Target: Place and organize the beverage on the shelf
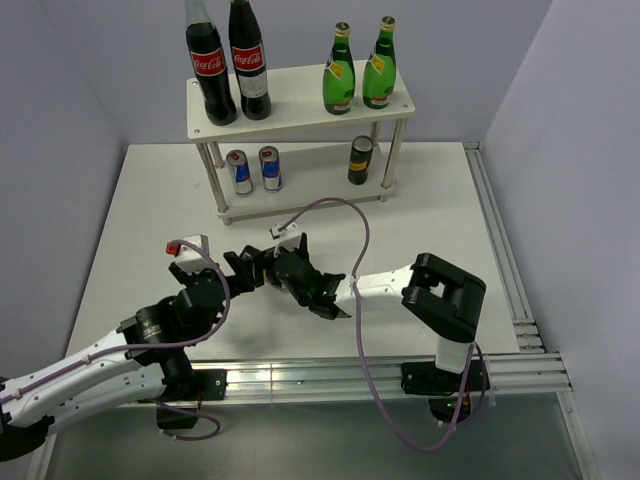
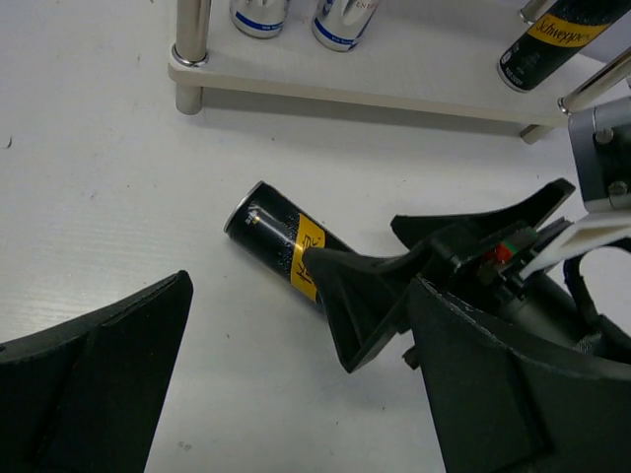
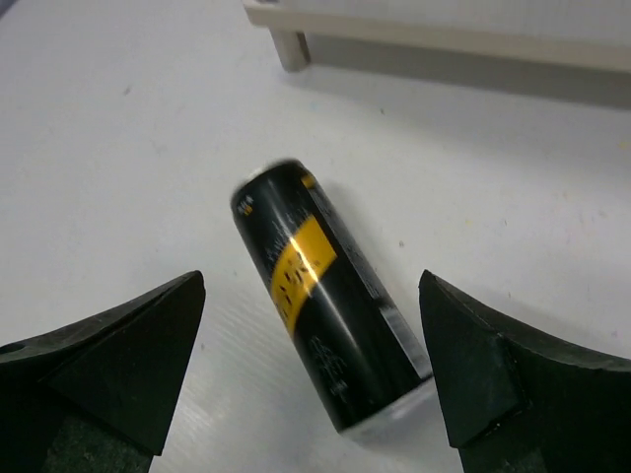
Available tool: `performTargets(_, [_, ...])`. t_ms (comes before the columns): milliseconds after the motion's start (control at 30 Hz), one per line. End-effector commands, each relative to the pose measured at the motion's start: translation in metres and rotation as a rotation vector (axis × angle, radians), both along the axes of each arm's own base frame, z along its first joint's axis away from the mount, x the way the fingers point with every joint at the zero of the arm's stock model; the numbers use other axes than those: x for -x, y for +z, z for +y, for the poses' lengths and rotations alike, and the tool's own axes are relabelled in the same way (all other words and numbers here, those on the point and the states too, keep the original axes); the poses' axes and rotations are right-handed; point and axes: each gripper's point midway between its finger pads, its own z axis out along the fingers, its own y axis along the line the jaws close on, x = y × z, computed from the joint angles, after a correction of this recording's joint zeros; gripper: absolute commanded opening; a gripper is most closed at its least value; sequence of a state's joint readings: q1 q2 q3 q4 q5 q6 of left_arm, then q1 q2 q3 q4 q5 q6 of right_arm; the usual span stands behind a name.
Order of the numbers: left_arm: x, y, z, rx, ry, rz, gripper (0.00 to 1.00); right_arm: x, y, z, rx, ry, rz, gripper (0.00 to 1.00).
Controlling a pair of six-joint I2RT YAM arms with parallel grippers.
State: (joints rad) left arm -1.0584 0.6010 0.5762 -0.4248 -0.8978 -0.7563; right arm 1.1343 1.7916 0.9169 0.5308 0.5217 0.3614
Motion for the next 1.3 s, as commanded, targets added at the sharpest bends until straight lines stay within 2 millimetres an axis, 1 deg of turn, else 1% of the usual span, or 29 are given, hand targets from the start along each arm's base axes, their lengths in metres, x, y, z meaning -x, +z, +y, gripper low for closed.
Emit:
performTargets(0, [0.000, 0.006, -0.002, 0.029, -0.010, -0.021, 0.99, -0.002, 0.020, 0.027, 0.000, 0.081, -0.019, 0.96])
performTargets(67, [0.001, 0.007, -0.001, 0.036, -0.008, -0.024, 0.98, -0.001, 0.013, 0.034, 0.031, 0.110, -0.002, 0.97])
performTargets(100, [0.001, 0.008, 0.000, 0.042, -0.005, -0.028, 0.98, -0.003, 0.018, 0.040, 0.031, 0.121, -0.009, 0.97])
performTargets(167, [0.001, 0.009, 0.001, 0.049, -0.005, -0.032, 0.98, -0.001, 0.004, 0.046, 0.078, 0.153, 0.015, 0.98])
performTargets(200, [0.002, 0.010, 0.002, 0.060, -0.006, -0.035, 0.98, -0.004, -0.001, 0.052, 0.094, 0.164, 0.020, 0.97])
performTargets(233, [0.003, 0.010, 0.002, 0.060, -0.008, -0.036, 0.98, -0.006, -0.005, 0.054, 0.104, 0.170, 0.028, 0.97])
performTargets(267, [0.003, 0.011, 0.003, 0.067, -0.008, -0.040, 0.98, -0.005, -0.014, 0.055, 0.123, 0.188, 0.054, 0.97])
performTargets(300, [0.003, 0.013, 0.004, 0.079, -0.008, -0.046, 0.98, -0.009, -0.014, 0.058, 0.119, 0.187, 0.063, 0.97])
performTargets(333, [0.004, 0.013, 0.004, 0.082, -0.008, -0.048, 0.98, -0.011, -0.025, 0.057, 0.136, 0.186, 0.078, 0.97])
performTargets(367, [0.004, 0.014, 0.005, 0.087, -0.009, -0.051, 0.98, -0.016, -0.031, 0.052, 0.150, 0.176, 0.092, 0.97])
performTargets(400, [0.005, 0.014, 0.005, 0.094, -0.008, -0.053, 0.98, -0.015, -0.038, 0.050, 0.165, 0.177, 0.099, 0.97])
performTargets(567, [0.007, 0.017, 0.007, 0.112, -0.015, -0.063, 0.98, -0.020, -0.059, 0.035, 0.240, 0.160, 0.106, 0.97])
performTargets(600, [0.007, 0.018, 0.007, 0.118, -0.018, -0.066, 0.98, -0.025, -0.065, 0.029, 0.254, 0.152, 0.115, 0.98])
performTargets(700, [0.008, 0.018, 0.008, 0.123, -0.018, -0.069, 0.98, -0.034, -0.075, 0.019, 0.289, 0.129, 0.129, 0.97])
performTargets(800, [0.008, 0.020, 0.008, 0.129, -0.020, -0.072, 0.98, -0.038, -0.081, 0.013, 0.317, 0.121, 0.142, 0.97])
performTargets(967, [0.009, 0.021, 0.010, 0.139, -0.018, -0.078, 0.98, -0.035, -0.090, 0.007, 0.342, 0.127, 0.169, 0.96])
performTargets(1067, [0.009, 0.021, 0.011, 0.144, -0.018, -0.080, 0.97, -0.030, -0.095, 0.005, 0.339, 0.132, 0.191, 0.92])
performTargets(1167, [0.010, 0.022, 0.011, 0.147, -0.018, -0.082, 0.97, -0.025, -0.093, 0.007, 0.321, 0.148, 0.204, 0.65])
performTargets(1200, [0.010, 0.022, 0.011, 0.147, -0.017, -0.083, 0.97, -0.024, -0.094, 0.007, 0.320, 0.156, 0.210, 0.46])
performTargets(1233, [0.010, 0.021, 0.011, 0.146, -0.018, -0.081, 0.97, -0.022, -0.094, 0.008, 0.324, 0.165, 0.216, 0.34])
performTargets(1267, [0.009, 0.022, 0.011, 0.145, -0.017, -0.083, 0.97, -0.021, -0.093, 0.011, 0.321, 0.177, 0.221, 0.14])
